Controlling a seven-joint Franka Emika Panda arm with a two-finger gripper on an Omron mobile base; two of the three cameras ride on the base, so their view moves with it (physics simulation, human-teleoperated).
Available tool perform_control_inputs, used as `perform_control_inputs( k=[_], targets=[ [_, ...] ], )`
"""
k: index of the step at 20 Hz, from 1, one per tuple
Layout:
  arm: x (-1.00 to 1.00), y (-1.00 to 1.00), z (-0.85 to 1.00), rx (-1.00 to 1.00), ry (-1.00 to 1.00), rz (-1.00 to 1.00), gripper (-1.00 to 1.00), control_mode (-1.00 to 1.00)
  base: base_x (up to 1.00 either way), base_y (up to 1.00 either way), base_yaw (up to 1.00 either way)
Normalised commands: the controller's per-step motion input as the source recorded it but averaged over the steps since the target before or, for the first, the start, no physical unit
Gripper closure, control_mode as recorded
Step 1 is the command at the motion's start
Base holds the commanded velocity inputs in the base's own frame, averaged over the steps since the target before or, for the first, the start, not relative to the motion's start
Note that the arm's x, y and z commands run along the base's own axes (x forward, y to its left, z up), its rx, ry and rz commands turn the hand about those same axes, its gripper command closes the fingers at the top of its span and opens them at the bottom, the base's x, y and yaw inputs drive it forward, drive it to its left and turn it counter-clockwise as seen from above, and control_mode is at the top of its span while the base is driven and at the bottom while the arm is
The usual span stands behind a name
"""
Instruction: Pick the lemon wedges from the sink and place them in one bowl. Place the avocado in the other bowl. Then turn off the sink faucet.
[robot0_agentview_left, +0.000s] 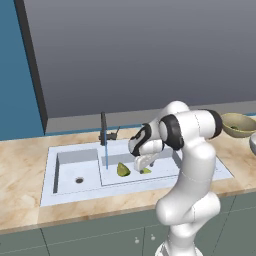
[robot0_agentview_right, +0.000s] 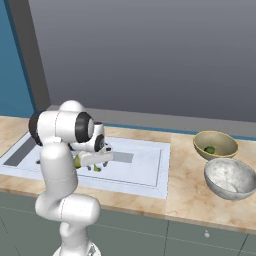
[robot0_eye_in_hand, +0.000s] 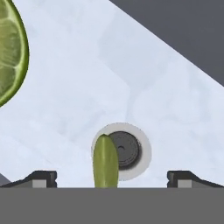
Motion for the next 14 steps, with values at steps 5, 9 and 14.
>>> perform_control_inputs(
  k=[5,9,14],
  targets=[
    [0.13,0.00,-0.09,0.00,0.00,0.00,-1.00,-1.00,0.00,0.00,0.00],
    [0.01,0.00,-0.13,0.00,0.00,0.00,-1.00,-1.00,0.00,0.00,0.00],
    [0.00,0.00,-0.18,0.00,0.00,0.00,-1.00,-1.00,0.00,0.00,0.00]
  ],
)
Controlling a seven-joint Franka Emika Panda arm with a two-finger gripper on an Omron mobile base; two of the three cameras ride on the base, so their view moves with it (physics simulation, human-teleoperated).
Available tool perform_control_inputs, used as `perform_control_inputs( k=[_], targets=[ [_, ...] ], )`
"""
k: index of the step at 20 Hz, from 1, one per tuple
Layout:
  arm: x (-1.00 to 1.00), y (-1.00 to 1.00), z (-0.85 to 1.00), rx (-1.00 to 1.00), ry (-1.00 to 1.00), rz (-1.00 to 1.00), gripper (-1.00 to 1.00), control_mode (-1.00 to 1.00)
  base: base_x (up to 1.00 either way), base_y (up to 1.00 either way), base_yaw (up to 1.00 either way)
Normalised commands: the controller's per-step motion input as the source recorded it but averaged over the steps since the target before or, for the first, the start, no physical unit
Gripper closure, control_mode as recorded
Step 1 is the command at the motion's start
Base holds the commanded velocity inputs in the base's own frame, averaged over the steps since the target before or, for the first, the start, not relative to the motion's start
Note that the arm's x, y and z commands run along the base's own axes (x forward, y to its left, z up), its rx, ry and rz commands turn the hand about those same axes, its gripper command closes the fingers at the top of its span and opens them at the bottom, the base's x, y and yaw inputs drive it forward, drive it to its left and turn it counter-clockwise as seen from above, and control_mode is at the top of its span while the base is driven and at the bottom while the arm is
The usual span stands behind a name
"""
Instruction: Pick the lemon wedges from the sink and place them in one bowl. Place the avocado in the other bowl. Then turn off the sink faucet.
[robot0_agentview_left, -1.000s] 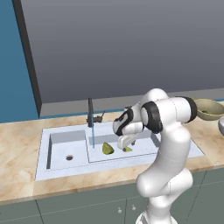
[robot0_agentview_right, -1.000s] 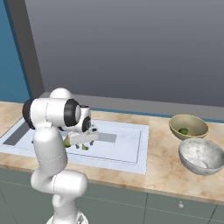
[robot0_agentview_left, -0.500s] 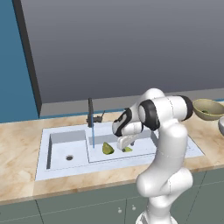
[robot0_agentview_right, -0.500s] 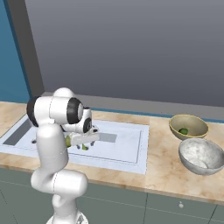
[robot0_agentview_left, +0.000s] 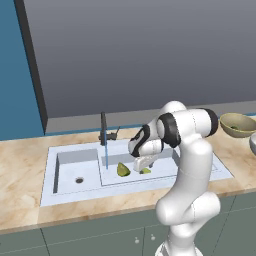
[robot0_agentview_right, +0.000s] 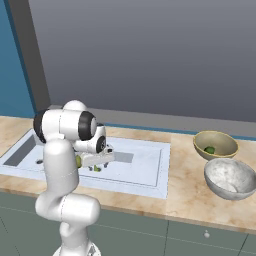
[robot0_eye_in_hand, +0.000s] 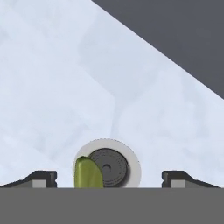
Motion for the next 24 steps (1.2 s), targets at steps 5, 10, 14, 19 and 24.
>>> perform_control_inputs(
  k=[5,10,14,19,24],
  targets=[
    [0.00,0.00,-0.18,0.00,0.00,0.00,-1.00,-1.00,0.00,0.00,0.00],
    [-0.03,0.00,-0.25,0.00,0.00,0.00,-1.00,-1.00,0.00,0.00,0.00],
    [-0.16,0.04,-0.33,0.00,0.00,0.00,1.00,-1.00,0.00,0.00,0.00],
    [-0.19,0.12,-0.39,0.00,0.00,0.00,1.00,-1.00,0.00,0.00,0.00],
    [-0.30,0.09,-0.49,0.00,0.00,0.00,1.00,-1.00,0.00,0.00,0.00]
  ],
)
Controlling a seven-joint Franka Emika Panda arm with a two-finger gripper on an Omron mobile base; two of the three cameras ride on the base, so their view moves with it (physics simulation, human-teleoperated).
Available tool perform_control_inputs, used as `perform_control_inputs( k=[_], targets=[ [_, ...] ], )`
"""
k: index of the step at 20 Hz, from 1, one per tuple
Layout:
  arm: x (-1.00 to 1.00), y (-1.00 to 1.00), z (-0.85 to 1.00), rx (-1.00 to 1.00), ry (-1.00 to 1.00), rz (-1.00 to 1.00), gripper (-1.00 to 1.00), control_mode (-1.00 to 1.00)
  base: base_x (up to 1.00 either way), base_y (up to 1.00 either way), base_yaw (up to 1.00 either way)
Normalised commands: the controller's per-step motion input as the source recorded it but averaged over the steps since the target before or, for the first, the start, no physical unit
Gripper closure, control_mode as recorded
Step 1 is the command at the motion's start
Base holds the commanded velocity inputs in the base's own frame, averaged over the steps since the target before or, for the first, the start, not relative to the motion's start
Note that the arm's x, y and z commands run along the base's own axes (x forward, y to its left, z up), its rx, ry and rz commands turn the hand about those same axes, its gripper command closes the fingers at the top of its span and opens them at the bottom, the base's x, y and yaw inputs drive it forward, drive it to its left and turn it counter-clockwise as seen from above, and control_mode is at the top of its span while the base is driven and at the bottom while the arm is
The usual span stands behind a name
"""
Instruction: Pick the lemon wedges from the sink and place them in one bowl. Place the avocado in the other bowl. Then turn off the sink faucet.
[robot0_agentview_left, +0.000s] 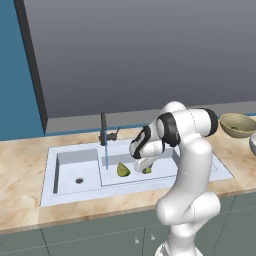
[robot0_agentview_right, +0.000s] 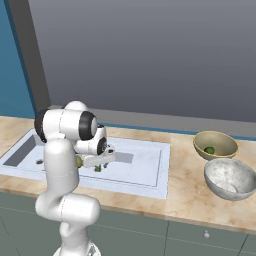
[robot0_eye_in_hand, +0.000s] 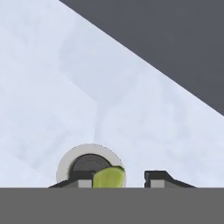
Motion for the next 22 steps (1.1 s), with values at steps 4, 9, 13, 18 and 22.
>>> perform_control_inputs(
  k=[4,9,13,18,22],
  targets=[
    [-0.49,0.08,-0.61,0.00,0.00,0.00,1.00,-1.00,0.00,0.00,0.00],
    [-0.79,0.16,-0.66,0.00,0.00,0.00,1.00,-1.00,0.00,0.00,0.00],
    [-0.98,0.28,-0.44,0.00,-0.02,-0.07,1.00,-1.00,0.00,0.00,0.00],
    [-0.97,0.24,-0.36,0.00,-0.03,-0.13,1.00,-1.00,0.00,0.00,0.00],
    [-0.49,0.06,-0.30,0.00,0.00,-0.13,1.00,-1.00,0.00,0.00,0.00]
  ],
)
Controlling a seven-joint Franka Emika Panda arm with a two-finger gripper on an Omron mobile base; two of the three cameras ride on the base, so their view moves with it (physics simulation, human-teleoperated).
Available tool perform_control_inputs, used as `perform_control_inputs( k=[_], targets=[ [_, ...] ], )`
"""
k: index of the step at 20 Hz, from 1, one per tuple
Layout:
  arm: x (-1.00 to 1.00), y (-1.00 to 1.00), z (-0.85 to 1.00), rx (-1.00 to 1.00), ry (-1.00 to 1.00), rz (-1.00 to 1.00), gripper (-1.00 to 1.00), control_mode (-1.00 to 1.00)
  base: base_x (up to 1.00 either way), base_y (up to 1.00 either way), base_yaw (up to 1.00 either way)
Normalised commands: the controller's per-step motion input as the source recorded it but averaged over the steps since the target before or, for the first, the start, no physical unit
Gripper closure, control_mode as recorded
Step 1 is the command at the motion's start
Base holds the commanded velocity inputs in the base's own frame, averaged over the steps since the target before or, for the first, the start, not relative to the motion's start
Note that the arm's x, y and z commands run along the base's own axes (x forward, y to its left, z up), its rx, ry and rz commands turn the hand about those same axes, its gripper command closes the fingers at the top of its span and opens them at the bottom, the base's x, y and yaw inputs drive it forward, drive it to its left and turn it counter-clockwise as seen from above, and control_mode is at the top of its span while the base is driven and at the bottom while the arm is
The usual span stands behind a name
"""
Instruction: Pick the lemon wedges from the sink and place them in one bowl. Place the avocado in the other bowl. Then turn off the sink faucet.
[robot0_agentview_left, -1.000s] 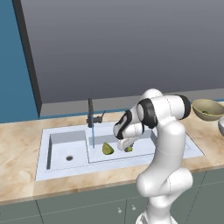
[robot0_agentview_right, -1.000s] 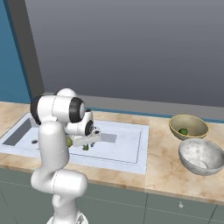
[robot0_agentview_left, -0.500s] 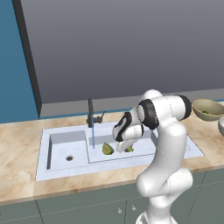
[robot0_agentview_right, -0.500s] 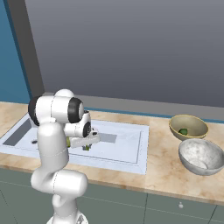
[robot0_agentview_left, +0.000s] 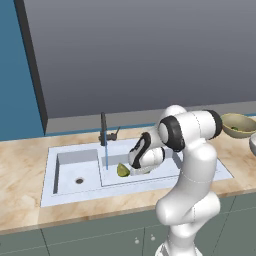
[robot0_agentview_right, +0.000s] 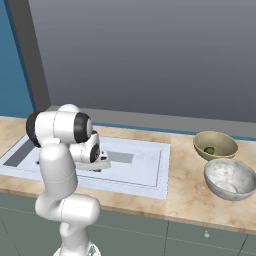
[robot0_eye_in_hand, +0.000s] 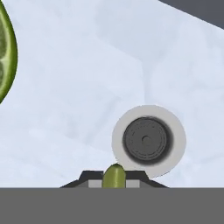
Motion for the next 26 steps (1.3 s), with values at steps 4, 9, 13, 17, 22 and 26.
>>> perform_control_inputs(
  k=[4,9,13,17,22,26],
  targets=[
    [0.01,0.00,-0.18,0.00,0.00,-0.05,1.00,-1.00,0.00,0.00,0.00],
    [0.00,0.00,-0.03,0.03,0.00,0.00,1.00,-1.00,0.00,0.00,0.00],
    [0.00,0.00,0.24,0.00,0.00,-0.01,1.00,-1.00,0.00,0.00,0.00],
    [0.00,0.00,0.37,0.00,0.00,0.00,1.00,-1.00,0.00,0.00,0.00],
    [-0.01,0.00,0.43,0.00,0.00,-0.02,1.00,-1.00,0.00,0.00,0.00],
    [0.00,0.00,0.36,0.00,0.00,0.00,1.00,-1.00,0.00,0.00,0.00]
  ],
)
